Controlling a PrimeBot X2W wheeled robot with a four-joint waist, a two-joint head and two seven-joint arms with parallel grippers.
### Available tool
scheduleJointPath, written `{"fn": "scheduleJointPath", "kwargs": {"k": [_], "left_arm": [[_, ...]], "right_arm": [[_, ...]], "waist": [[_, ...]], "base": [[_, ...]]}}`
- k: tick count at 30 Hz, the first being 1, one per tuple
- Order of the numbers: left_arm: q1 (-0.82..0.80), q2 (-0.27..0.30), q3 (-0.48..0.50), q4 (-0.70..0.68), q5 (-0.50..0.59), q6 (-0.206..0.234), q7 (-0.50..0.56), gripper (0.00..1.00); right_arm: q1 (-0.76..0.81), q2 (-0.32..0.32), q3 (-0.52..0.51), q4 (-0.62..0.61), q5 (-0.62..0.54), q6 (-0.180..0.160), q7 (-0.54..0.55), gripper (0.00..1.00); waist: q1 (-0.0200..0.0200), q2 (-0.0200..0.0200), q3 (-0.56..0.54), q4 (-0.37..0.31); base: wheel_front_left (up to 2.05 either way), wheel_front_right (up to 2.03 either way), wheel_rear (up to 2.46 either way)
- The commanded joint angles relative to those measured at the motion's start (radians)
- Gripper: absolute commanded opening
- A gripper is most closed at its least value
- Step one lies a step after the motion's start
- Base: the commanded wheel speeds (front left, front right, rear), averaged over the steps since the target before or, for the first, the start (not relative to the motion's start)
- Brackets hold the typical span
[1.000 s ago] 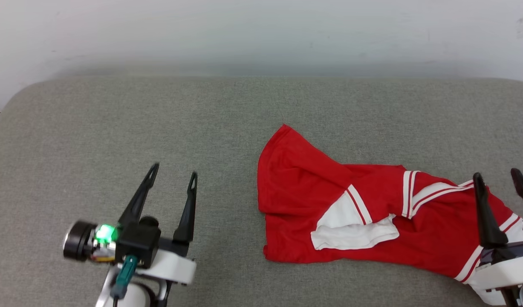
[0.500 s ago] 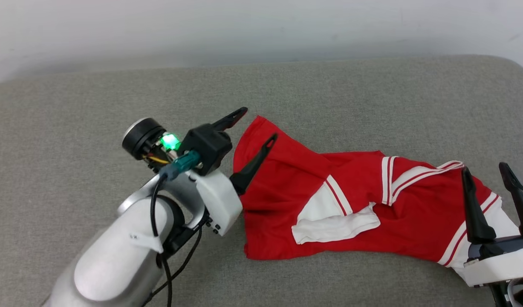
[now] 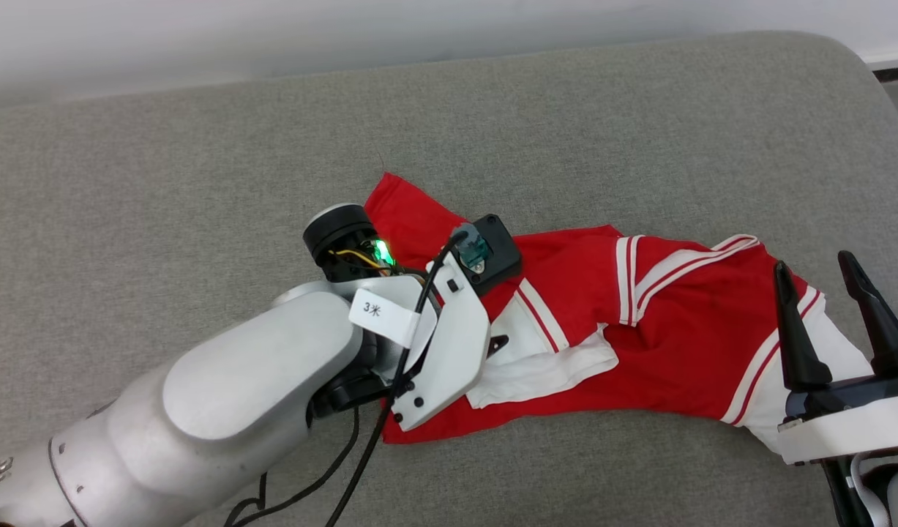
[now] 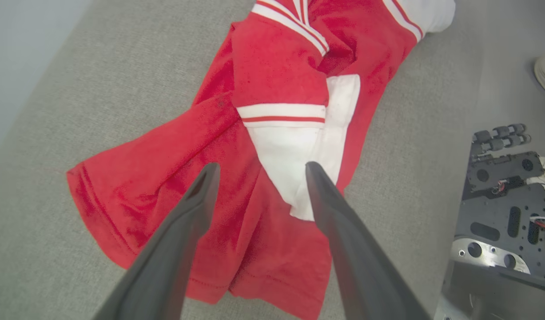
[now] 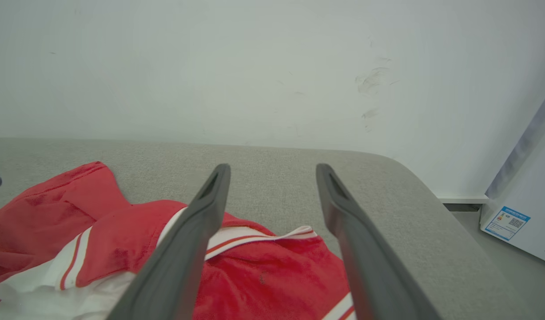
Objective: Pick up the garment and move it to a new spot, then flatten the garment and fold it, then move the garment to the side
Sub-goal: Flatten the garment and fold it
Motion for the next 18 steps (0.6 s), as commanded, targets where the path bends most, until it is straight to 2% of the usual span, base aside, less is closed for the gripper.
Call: {"fn": "scheduleJointPath", "kwargs": {"k": [1, 6, 13, 18], "left_arm": [[-0.02, 0.006, -0.01, 0.001, -0.009, 0.0, 0.008, 1.0], [-0.11, 0.009, -0.157, 0.022, -0.078, 0.0, 0.098, 1.0], [-0.114, -0.013, -0.193, 0.078, -0.078, 0.0, 0.134, 1.0], [-0.058, -0.009, -0.194, 0.094, -0.016, 0.0, 0.22, 1.0]], "right_arm": [[-0.014, 0.005, 0.002, 0.002, -0.002, -0.001, -0.005, 1.0], [-0.05, 0.005, 0.013, 0.027, -0.001, -0.001, -0.021, 1.0], [-0.092, 0.012, 0.034, 0.061, -0.002, -0.001, -0.041, 1.0], [-0.121, 0.015, 0.05, 0.088, -0.007, -0.001, -0.053, 1.0]], "waist": [[-0.0001, -0.0001, 0.013, -0.013], [-0.0001, -0.0001, 0.049, -0.042], [-0.0001, -0.0001, 0.093, -0.072], [-0.0001, -0.0001, 0.126, -0.09]], "base": [[0.0, 0.0, 0.0], [0.0, 0.0, 0.0], [0.0, 0.0, 0.0], [0.0, 0.0, 0.0]]}}
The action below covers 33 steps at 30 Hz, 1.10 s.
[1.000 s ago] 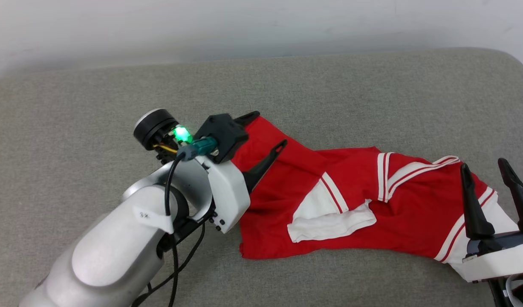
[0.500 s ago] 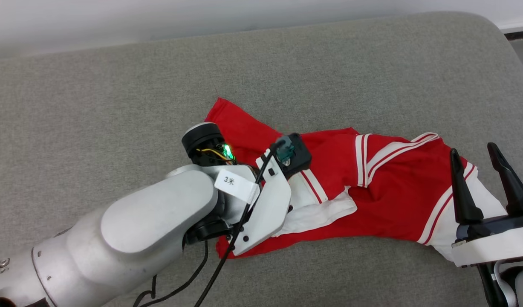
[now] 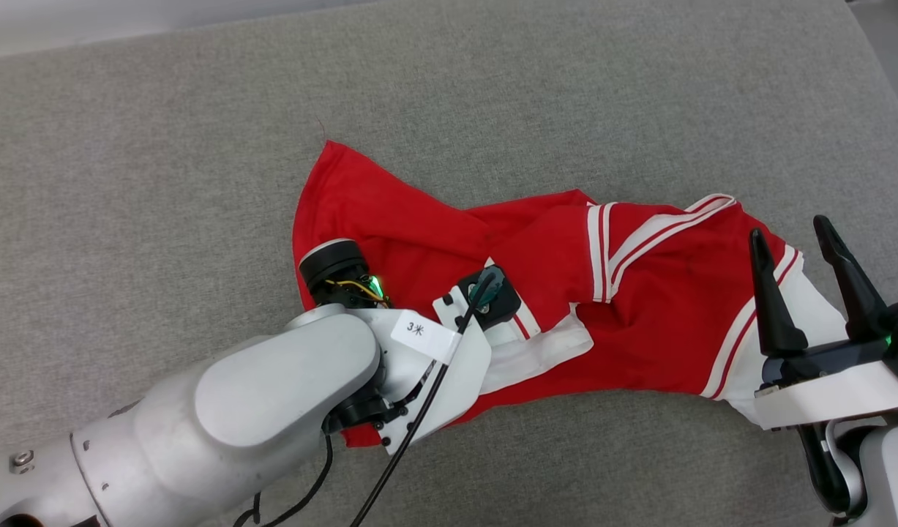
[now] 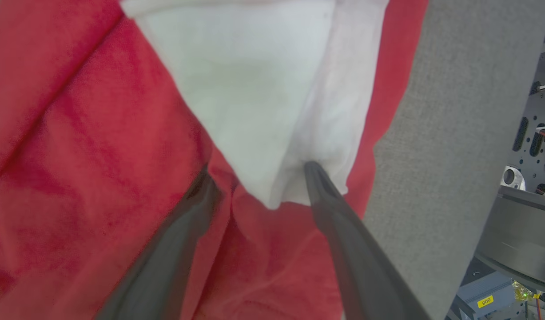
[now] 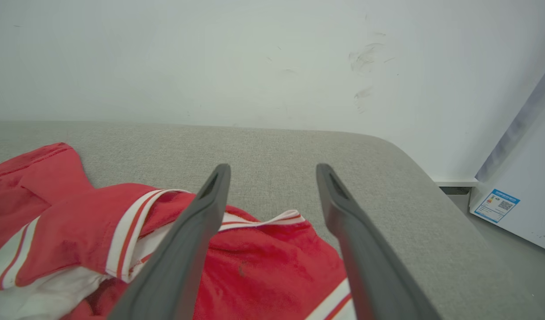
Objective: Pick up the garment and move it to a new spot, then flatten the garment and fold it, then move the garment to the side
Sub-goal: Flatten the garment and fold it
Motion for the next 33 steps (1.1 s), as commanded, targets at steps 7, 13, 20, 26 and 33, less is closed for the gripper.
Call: {"fn": "scheduleJointPath", "kwargs": {"k": [7, 13, 20, 26, 33], "left_arm": [[0.085, 0.008, -0.016, 0.016, 0.036, -0.001, 0.013, 0.44], [0.017, 0.021, -0.009, 0.046, 0.02, 0.0, -0.078, 0.0], [-0.125, 0.094, 0.0, 0.119, 0.011, 0.001, -0.244, 0.0], [-0.225, 0.161, 0.019, 0.196, 0.02, 0.001, -0.356, 0.0], [-0.278, 0.218, 0.059, 0.276, 0.069, 0.027, -0.46, 0.0]], "right_arm": [[-0.038, 0.006, 0.005, 0.026, -0.01, -0.001, -0.015, 1.0], [-0.04, 0.002, 0.01, 0.039, -0.015, -0.001, -0.021, 1.0], [-0.013, -0.007, -0.011, 0.044, -0.019, -0.001, -0.023, 1.0], [-0.002, -0.008, -0.028, 0.047, -0.019, -0.001, -0.022, 1.0], [0.007, -0.007, -0.041, 0.051, -0.026, -0.001, -0.023, 1.0]], "waist": [[-0.0001, -0.0001, 0.025, -0.007], [-0.0001, -0.0001, 0.013, 0.009], [-0.0001, -0.0001, -0.028, 0.036], [-0.0001, -0.0001, -0.051, 0.061], [-0.0001, -0.0001, -0.073, 0.088]], "base": [[0.0, 0.0, 0.0], [0.0, 0.0, 0.0], [0.0, 0.0, 0.0], [0.0, 0.0, 0.0], [0.0, 0.0, 0.0]]}}
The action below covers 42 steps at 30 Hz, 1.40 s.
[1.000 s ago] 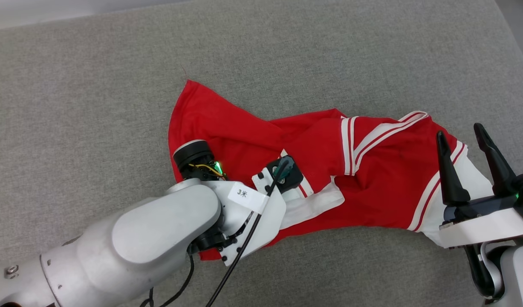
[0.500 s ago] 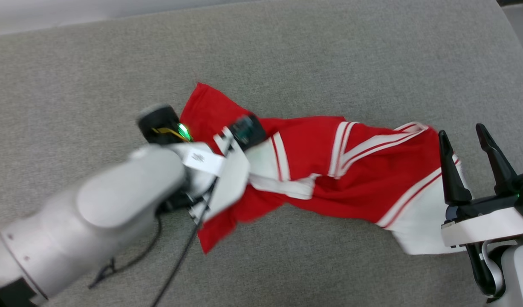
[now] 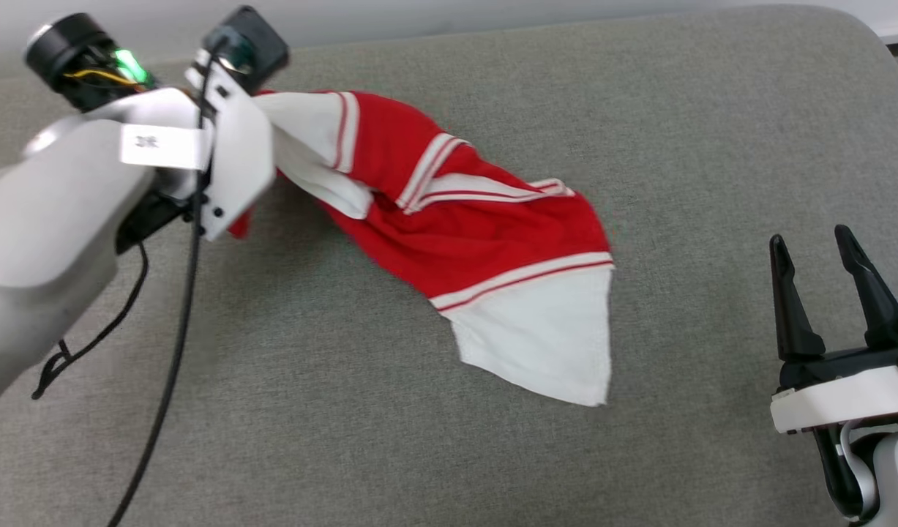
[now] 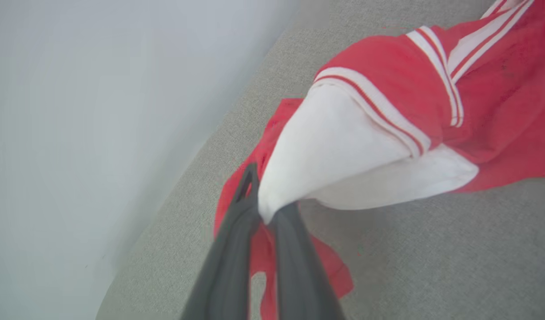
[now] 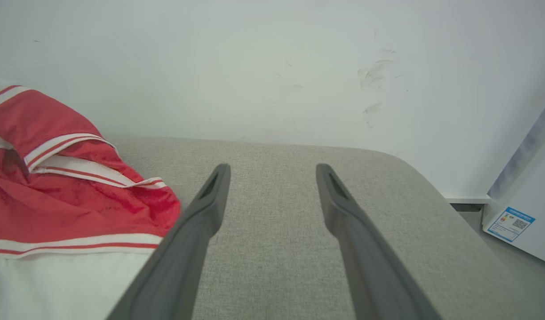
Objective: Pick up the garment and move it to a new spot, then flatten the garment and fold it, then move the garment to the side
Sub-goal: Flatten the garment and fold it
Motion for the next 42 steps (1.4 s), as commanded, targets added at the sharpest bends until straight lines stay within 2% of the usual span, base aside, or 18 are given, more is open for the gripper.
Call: {"fn": "scheduleJointPath", "kwargs": {"k": [1, 8, 19, 27, 36, 38, 39, 40, 42], "left_arm": [[0.001, 0.009, 0.009, 0.008, 0.0, 0.01, -0.018, 0.0], [0.064, 0.063, 0.007, 0.01, 0.016, 0.041, -0.09, 0.0], [0.354, 0.092, -0.03, -0.154, -0.008, 0.13, -0.191, 0.0], [0.582, 0.062, -0.053, -0.252, 0.009, 0.175, -0.215, 0.0], [0.72, -0.004, -0.063, -0.227, 0.003, 0.135, -0.197, 0.0], [0.722, -0.014, -0.062, -0.22, 0.005, 0.148, -0.208, 0.0], [0.722, -0.016, -0.056, -0.22, 0.001, 0.154, -0.215, 0.35], [0.719, -0.018, -0.045, -0.224, -0.001, 0.163, -0.229, 1.0], [0.711, -0.013, -0.023, -0.239, -0.011, 0.176, -0.248, 1.0]], "right_arm": [[0.009, -0.003, -0.005, 0.002, -0.007, -0.001, -0.002, 1.0], [0.032, 0.0, -0.016, -0.001, -0.014, -0.001, -0.002, 1.0], [0.074, 0.0, -0.025, 0.004, -0.013, -0.001, -0.002, 1.0], [0.104, -0.011, -0.027, -0.001, -0.005, -0.001, 0.002, 1.0], [0.113, -0.022, -0.029, -0.008, -0.002, -0.001, 0.014, 1.0], [0.114, -0.024, -0.032, -0.01, -0.003, -0.001, 0.02, 1.0], [0.118, -0.025, -0.032, -0.011, -0.004, -0.001, 0.022, 1.0], [0.121, -0.025, -0.035, -0.011, -0.004, -0.001, 0.022, 1.0], [0.128, -0.024, -0.036, -0.011, -0.005, -0.001, 0.025, 1.0]], "waist": [[0.0, 0.0, -0.007, 0.008], [0.0, 0.0, -0.029, 0.04], [0.0, 0.0, -0.082, 0.091], [0.0, 0.0, -0.1, 0.115], [0.0, 0.0, -0.107, 0.134], [0.0, 0.0, -0.115, 0.142], [0.0, 0.0, -0.12, 0.146], [0.0, 0.0, -0.126, 0.151], [0.0, 0.0, -0.138, 0.159]], "base": [[0.0, 0.0, 0.0], [0.0, 0.0, 0.0], [0.0, 0.0, 0.0], [0.0, 0.0, 0.0], [0.0, 0.0, 0.0], [0.0, 0.0, 0.0], [0.0, 0.0, 0.0], [0.0, 0.0, 0.0], [0.0, 0.0, 0.0]]}}
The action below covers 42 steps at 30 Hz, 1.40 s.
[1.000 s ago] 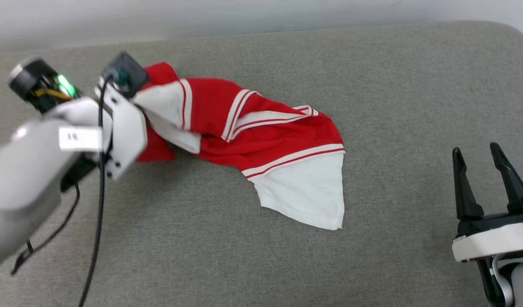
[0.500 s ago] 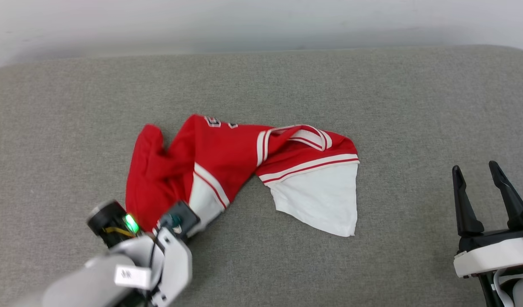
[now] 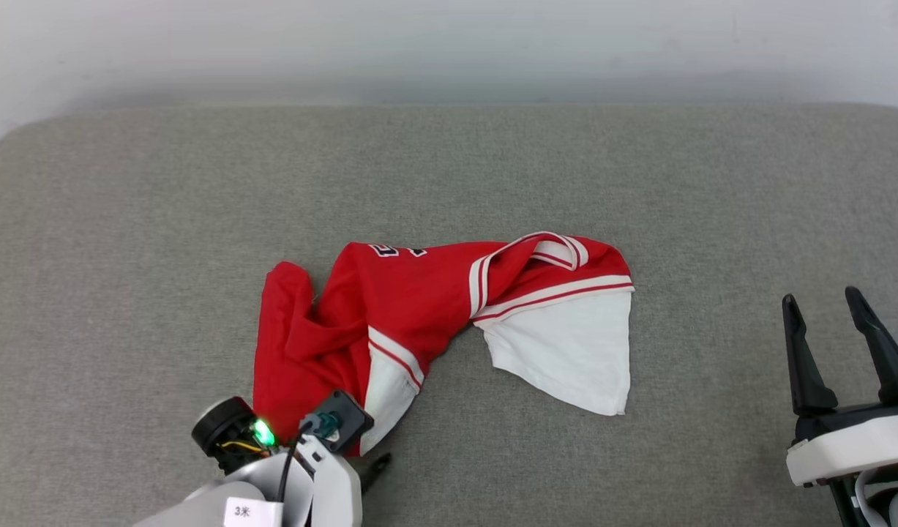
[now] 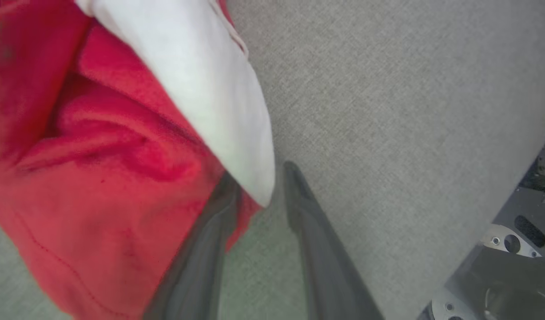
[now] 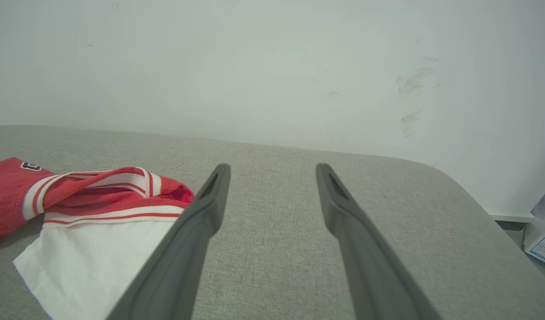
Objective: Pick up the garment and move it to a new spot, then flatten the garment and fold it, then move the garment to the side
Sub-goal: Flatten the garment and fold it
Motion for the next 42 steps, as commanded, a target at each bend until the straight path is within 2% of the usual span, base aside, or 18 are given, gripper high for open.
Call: {"fn": "scheduleJointPath", "kwargs": {"k": [1, 5, 14, 17, 21, 25, 33, 42], "left_arm": [[0.005, 0.01, 0.012, -0.008, -0.004, 0.01, -0.007, 1.0], [-0.022, 0.052, 0.046, -0.098, -0.01, 0.041, -0.006, 1.0], [-0.12, 0.196, 0.149, -0.328, -0.027, 0.112, 0.073, 1.0], [-0.159, 0.231, 0.188, -0.362, -0.067, 0.105, 0.106, 1.0], [-0.217, 0.273, 0.241, -0.389, -0.14, 0.074, 0.159, 1.0], [-0.262, 0.301, 0.263, -0.366, -0.228, 0.04, 0.262, 1.0], [-0.283, 0.271, 0.226, -0.258, -0.353, -0.017, 0.442, 1.0], [-0.243, 0.211, 0.146, -0.104, -0.358, -0.067, 0.51, 1.0]], "right_arm": [[0.012, -0.003, -0.003, -0.002, 0.0, -0.001, 0.002, 1.0], [0.027, 0.004, -0.011, -0.004, 0.0, -0.001, 0.005, 1.0], [0.028, 0.015, -0.007, -0.002, -0.003, -0.001, 0.005, 1.0], [0.022, 0.016, -0.003, -0.003, -0.003, -0.001, 0.004, 1.0], [0.019, 0.016, -0.005, -0.007, -0.003, -0.001, 0.003, 1.0], [0.007, 0.02, -0.006, -0.011, -0.005, -0.001, 0.002, 1.0], [-0.025, 0.02, 0.002, -0.004, -0.009, -0.001, -0.004, 1.0], [-0.059, 0.013, 0.006, 0.002, -0.013, -0.001, -0.008, 1.0]], "waist": [[0.0001, 0.0, -0.012, 0.009], [0.0001, 0.0, -0.033, 0.029], [0.0001, 0.0, -0.051, 0.047], [0.0001, 0.0, -0.049, 0.042], [0.0001, 0.0, -0.035, 0.031], [0.0001, 0.0, -0.011, 0.022], [0.0001, 0.0, 0.035, -0.006], [0.0001, 0.0, 0.085, -0.033]], "base": [[0.0, 0.0, 0.0], [0.0, 0.0, 0.0], [0.0, 0.0, 0.0], [0.0, 0.0, 0.0], [0.0, 0.0, 0.0], [0.0, 0.0, 0.0], [0.0, 0.0, 0.0], [0.0, 0.0, 0.0]]}}
